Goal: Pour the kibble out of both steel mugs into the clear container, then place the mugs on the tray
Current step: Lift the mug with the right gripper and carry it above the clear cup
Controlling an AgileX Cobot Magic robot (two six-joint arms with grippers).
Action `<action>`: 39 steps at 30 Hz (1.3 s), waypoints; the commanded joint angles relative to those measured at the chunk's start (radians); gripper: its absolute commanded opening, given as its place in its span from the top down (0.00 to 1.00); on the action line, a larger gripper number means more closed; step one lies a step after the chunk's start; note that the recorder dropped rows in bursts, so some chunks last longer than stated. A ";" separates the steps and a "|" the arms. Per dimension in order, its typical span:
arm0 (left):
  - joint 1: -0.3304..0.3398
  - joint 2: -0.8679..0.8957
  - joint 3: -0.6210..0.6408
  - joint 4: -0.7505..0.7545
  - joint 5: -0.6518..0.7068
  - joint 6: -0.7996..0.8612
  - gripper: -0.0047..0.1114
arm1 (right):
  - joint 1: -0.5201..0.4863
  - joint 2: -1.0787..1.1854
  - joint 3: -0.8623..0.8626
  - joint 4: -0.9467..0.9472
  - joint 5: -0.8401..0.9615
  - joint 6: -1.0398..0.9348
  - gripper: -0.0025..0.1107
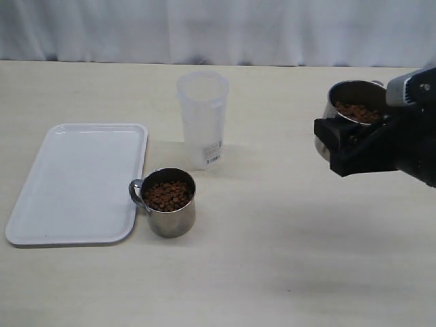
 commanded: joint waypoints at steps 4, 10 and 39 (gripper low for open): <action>-0.002 -0.002 0.003 0.001 -0.005 -0.006 0.96 | 0.087 -0.024 -0.022 0.009 0.068 -0.015 0.94; -0.002 -0.002 0.003 0.001 -0.005 -0.006 0.96 | 0.087 -0.024 -0.022 -0.099 0.071 0.049 0.94; -0.002 -0.002 0.003 0.001 -0.005 -0.006 0.96 | 0.251 0.176 -0.285 -1.379 0.519 1.181 0.94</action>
